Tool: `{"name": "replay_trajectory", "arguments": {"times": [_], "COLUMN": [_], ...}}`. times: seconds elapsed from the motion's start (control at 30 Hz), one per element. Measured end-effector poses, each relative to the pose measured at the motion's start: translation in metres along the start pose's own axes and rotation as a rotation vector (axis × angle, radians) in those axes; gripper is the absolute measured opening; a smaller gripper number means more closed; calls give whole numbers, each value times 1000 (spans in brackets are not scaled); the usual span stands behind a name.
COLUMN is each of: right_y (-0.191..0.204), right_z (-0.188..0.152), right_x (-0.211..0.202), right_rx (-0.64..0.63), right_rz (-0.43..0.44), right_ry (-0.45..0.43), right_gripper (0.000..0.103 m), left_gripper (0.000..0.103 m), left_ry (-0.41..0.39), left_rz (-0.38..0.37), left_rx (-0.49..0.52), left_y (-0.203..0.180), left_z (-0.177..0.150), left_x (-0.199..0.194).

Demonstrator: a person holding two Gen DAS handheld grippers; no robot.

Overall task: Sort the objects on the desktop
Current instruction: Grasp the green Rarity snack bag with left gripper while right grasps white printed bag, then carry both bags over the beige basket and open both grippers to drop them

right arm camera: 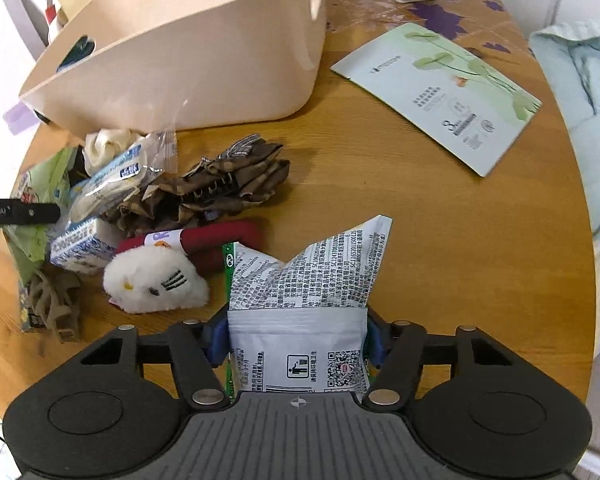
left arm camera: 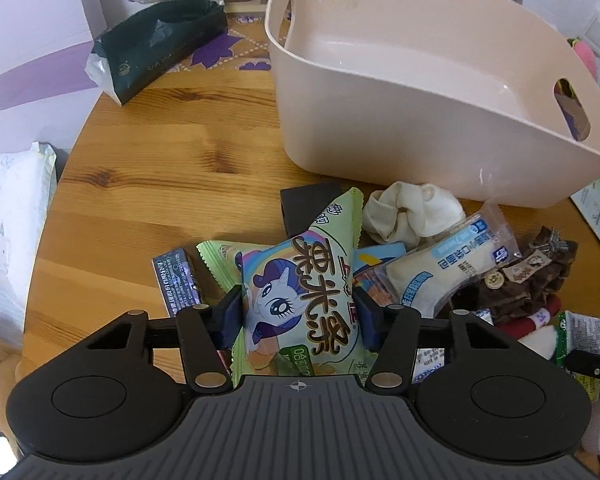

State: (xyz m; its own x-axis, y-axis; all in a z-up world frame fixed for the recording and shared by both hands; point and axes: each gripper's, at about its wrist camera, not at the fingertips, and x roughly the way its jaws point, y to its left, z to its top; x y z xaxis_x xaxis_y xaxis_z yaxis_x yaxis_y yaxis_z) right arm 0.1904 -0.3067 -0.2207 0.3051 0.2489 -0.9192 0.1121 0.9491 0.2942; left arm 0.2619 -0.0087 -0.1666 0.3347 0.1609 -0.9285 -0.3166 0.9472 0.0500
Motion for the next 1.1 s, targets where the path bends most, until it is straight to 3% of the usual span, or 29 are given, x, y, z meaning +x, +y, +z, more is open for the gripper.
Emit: {"name": "replay_trajectory", "arguments": {"times": [0.47,0.63,0.9,1.1], "right_y": [19,20,15,19], "right_z": [-8,-5,21,56], "right_x": [-32,-36,-77,-112], "right_rx": [-132,-106,-88,-143], "right_rz": [-29,-1,10,1], "right_ry": [-60,-73,-187,-289], "right_gripper": [58,58,58,58], "left_gripper": [57,57,57,58], "left_ry": [-104,-135,-240,-315], "left_rz": [-21,-18,-76,-146], "left_rx": [-31,-30,18,87], "left_y": [27,38,37,14], "left_z": [5,12,34,62], "left_x": [-43,-58,-103,-130]}}
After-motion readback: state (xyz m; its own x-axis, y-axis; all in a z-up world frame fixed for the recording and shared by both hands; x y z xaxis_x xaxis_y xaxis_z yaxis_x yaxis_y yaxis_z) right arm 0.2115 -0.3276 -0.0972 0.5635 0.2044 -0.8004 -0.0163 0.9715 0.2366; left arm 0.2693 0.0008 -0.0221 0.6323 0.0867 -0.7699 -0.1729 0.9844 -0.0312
